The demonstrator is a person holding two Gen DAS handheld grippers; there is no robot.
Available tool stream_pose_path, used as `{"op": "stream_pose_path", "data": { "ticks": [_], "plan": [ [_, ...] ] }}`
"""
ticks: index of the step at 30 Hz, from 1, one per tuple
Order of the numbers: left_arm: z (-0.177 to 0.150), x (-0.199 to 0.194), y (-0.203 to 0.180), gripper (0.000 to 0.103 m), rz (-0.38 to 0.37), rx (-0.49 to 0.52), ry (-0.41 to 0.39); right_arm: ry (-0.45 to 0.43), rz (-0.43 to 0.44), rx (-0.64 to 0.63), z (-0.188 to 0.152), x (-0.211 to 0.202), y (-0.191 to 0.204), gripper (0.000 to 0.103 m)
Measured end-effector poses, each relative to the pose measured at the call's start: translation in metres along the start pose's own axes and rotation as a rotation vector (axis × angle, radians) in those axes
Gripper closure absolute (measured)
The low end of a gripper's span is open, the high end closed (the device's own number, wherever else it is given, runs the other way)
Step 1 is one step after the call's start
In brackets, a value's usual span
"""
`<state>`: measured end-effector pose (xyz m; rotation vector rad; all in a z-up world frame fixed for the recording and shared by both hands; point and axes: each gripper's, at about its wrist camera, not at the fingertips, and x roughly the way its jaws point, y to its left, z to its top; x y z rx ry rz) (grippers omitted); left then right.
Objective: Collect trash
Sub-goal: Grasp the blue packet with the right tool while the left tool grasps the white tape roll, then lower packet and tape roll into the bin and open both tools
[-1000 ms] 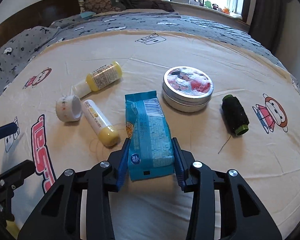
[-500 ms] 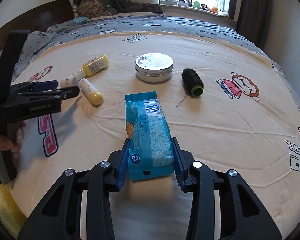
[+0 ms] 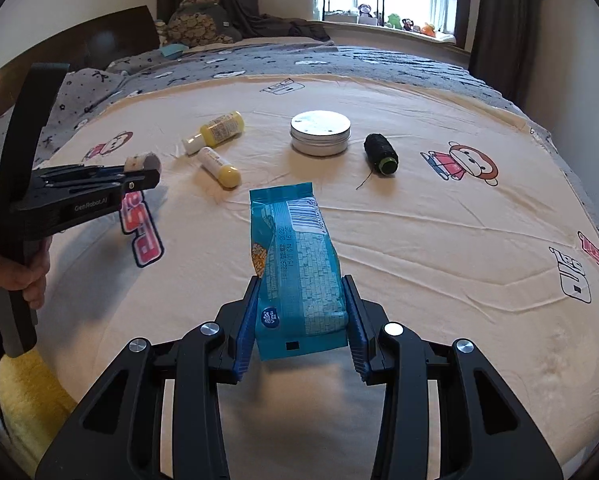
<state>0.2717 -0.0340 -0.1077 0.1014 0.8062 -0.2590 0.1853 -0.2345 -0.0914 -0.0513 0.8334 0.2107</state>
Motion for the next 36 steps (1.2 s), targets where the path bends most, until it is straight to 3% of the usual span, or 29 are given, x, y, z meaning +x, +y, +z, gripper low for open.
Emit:
{"op": "stream_pose_path", "data": {
  "ticks": [11, 20, 28, 36],
  "plan": [
    [-0.073, -0.102, -0.04, 0.08, -0.047, 0.062, -0.08, -0.101, 0.018, 0.012, -0.046, -0.08, 0.008, 0.063],
    [-0.146, -0.142, -0.066, 0.08, -0.157, 0.097, -0.05, -0.099, 0.005, -0.003, -0.11, -0.118, 0.018, 0.063],
    [-0.208, -0.122, -0.09, 0.08, -0.264, 0.1, 0.091, 0.043, 0.022, 0.018, -0.165, -0.103, 0.027, 0.063],
    [-0.254, -0.079, -0.1, 0.08, -0.292, 0.117, 0.262, 0.243, 0.077, 0.075, -0.217, -0.059, 0.037, 0.063]
  ]
}}
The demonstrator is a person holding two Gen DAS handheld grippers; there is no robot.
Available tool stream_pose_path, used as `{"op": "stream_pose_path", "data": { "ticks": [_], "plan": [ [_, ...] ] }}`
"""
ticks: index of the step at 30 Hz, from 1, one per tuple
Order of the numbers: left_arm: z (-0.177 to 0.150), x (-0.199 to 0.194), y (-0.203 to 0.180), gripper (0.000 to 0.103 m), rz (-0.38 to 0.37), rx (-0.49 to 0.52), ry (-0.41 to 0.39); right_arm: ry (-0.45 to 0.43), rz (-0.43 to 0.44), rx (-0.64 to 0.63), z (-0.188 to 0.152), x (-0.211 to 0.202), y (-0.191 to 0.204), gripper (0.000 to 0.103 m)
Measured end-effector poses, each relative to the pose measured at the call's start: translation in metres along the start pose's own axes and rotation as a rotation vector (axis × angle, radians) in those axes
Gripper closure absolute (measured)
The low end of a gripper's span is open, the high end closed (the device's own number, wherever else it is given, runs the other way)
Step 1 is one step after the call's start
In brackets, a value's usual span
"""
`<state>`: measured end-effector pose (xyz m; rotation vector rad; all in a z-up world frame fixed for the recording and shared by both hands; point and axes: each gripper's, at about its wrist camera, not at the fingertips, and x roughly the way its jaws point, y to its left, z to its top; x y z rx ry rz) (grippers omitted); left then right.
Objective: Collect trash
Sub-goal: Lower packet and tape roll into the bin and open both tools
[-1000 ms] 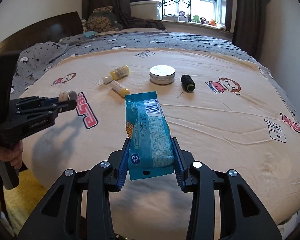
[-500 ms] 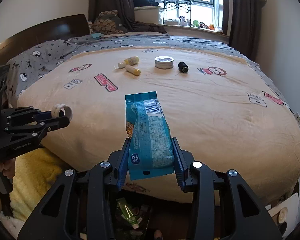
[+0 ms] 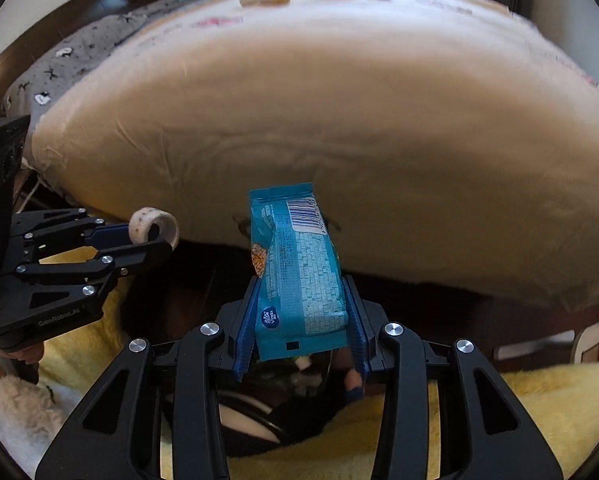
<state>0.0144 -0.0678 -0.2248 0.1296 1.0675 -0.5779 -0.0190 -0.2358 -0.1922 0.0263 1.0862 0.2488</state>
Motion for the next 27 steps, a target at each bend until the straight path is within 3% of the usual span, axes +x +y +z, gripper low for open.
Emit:
{"op": "stream_pose_path", "data": {
  "ticks": [7, 14, 16, 19, 24, 27],
  "plan": [
    [-0.014, 0.037, 0.007, 0.08, -0.047, -0.031, 0.114, 0.127, 0.033, 0.056, -0.005, 0.041, 0.0, 0.063],
    [-0.028, 0.065, 0.008, 0.079, -0.067, -0.04, 0.203, 0.184, 0.028, 0.087, -0.006, 0.063, 0.0, 0.061],
    [-0.03, 0.068, 0.01, 0.073, -0.064, -0.05, 0.217, 0.192, 0.029, 0.1, -0.006, 0.066, -0.002, 0.06],
    [-0.031, 0.065, 0.014, 0.064, -0.057, -0.057, 0.21, 0.194, 0.012, 0.124, -0.005, 0.068, -0.007, 0.049],
    [-0.025, 0.054, 0.022, 0.055, -0.009, -0.07, 0.172, 0.162, 0.011, 0.162, -0.003, 0.061, -0.018, 0.043],
    [-0.02, 0.042, 0.029, 0.047, 0.024, -0.081, 0.139, 0.132, 0.005, 0.17, 0.001, 0.053, -0.022, 0.033]
  ]
}}
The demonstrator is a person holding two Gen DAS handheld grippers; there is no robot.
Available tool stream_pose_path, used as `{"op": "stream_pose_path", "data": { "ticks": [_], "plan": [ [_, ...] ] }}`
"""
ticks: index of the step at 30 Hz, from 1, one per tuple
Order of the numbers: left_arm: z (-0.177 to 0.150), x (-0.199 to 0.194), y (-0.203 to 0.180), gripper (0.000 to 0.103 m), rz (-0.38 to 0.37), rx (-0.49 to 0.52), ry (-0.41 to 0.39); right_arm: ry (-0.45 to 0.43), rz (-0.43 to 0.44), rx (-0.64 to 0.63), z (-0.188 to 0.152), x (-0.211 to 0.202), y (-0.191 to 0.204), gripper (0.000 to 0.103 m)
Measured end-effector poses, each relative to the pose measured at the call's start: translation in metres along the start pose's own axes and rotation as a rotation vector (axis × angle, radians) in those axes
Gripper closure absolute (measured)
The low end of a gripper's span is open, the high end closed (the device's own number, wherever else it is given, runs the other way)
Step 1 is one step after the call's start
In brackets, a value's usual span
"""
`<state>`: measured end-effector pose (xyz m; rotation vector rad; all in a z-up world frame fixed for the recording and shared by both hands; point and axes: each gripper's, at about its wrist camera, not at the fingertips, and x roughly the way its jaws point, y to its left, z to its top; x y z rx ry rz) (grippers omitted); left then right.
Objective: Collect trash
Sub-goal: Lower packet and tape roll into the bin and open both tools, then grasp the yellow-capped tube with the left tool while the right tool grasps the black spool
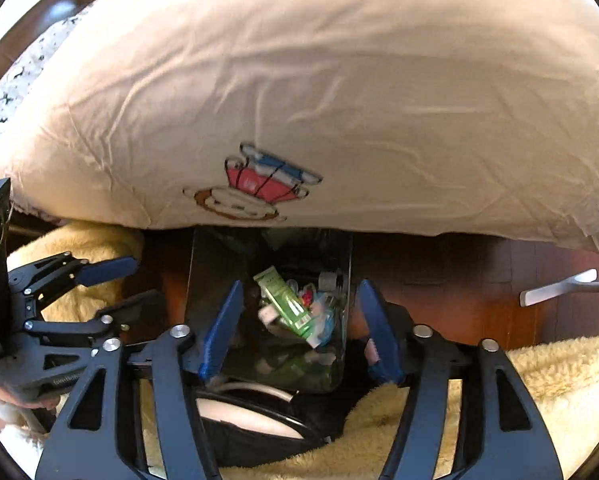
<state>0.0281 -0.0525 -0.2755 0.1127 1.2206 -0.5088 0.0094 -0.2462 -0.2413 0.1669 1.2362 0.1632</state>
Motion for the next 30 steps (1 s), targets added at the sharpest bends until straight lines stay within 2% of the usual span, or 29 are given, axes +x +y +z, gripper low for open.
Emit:
{"op": "stream_pose_path", "data": {
  "ticks": [5, 13, 15, 19, 22, 27, 30],
  "plan": [
    [0.01, -0.031, 0.008, 0.034, 0.053, -0.006, -0.08, -0.08, -0.012, -0.02, 0.008, -0.021, -0.002, 0.015],
    [0.041, -0.09, 0.018, 0.015, 0.131, -0.006, -0.225, -0.235, -0.052, -0.09, 0.048, -0.077, 0.003, 0.007],
    [0.059, -0.099, 0.016, 0.011, 0.158, -0.001, -0.262, -0.277, -0.062, -0.096, 0.066, -0.091, 0.0, 0.006],
    [0.096, -0.119, 0.024, 0.009, 0.206, 0.002, -0.331, -0.367, -0.109, -0.098, 0.112, -0.116, -0.008, 0.005],
    [0.13, -0.128, 0.031, 0.009, 0.228, -0.002, -0.372, -0.401, -0.151, -0.103, 0.151, -0.118, -0.008, 0.006],
    [0.187, -0.12, 0.045, 0.009, 0.257, -0.031, -0.397, -0.432, -0.175, -0.102, 0.226, -0.102, -0.01, 0.005],
    [0.215, -0.113, 0.055, 0.009, 0.256, -0.067, -0.399, -0.419, -0.182, -0.085, 0.27, -0.08, -0.011, 0.006]
  ]
}}
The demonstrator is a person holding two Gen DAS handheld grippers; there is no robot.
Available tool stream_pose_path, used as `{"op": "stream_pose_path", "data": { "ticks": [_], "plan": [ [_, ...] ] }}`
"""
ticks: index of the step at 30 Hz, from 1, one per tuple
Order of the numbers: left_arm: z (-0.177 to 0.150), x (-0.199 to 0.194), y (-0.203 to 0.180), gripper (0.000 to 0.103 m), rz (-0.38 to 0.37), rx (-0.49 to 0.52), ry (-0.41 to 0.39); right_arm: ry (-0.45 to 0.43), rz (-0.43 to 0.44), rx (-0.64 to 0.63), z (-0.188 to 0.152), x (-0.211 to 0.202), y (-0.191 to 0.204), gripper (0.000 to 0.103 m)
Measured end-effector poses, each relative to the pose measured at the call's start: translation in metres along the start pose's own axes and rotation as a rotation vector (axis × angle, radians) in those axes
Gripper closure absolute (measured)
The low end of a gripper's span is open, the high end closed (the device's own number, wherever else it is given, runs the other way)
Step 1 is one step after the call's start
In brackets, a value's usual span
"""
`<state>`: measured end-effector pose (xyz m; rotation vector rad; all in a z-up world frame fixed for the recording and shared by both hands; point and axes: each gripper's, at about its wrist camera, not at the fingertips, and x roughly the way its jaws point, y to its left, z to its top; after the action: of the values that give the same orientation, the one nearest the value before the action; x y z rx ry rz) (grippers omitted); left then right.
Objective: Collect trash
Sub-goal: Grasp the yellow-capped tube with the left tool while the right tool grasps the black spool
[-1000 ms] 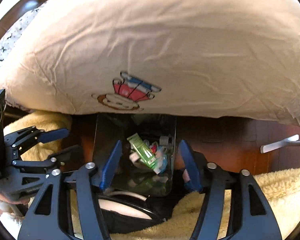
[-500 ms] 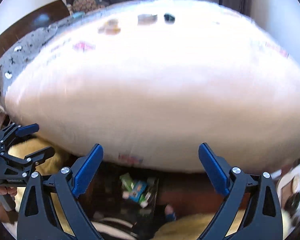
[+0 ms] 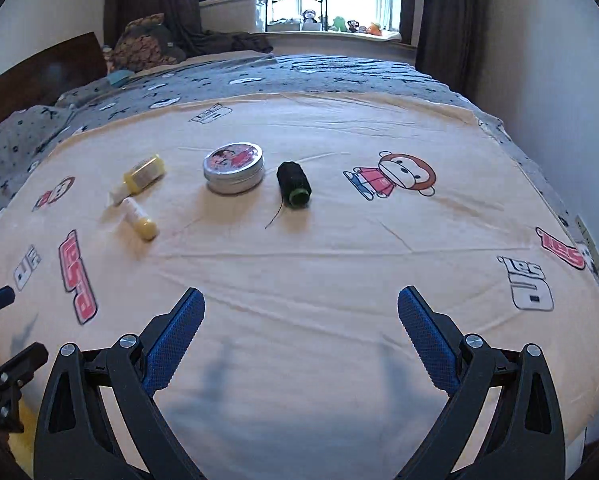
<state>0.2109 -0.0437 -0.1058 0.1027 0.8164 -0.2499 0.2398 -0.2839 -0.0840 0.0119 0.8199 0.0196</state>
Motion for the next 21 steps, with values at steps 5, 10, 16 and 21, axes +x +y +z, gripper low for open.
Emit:
{"op": "stream_pose_path", "data": {
  "ticks": [5, 10, 16, 21],
  "plan": [
    [0.029, 0.035, -0.001, 0.009, 0.016, -0.023, 0.006, 0.011, -0.015, 0.009, 0.033, 0.039, 0.001, 0.007],
    [0.058, 0.062, -0.001, 0.009, 0.025, -0.074, 0.021, 0.019, -0.02, 0.01, 0.056, 0.072, 0.004, 0.012],
    [0.088, 0.091, 0.001, 0.01, 0.08, -0.113, 0.032, 0.079, -0.02, 0.053, 0.065, 0.108, 0.0, 0.025],
    [0.098, 0.119, 0.006, 0.025, 0.061, -0.185, 0.09, 0.081, -0.018, 0.07, 0.072, 0.119, 0.0, 0.049]
  ]
}}
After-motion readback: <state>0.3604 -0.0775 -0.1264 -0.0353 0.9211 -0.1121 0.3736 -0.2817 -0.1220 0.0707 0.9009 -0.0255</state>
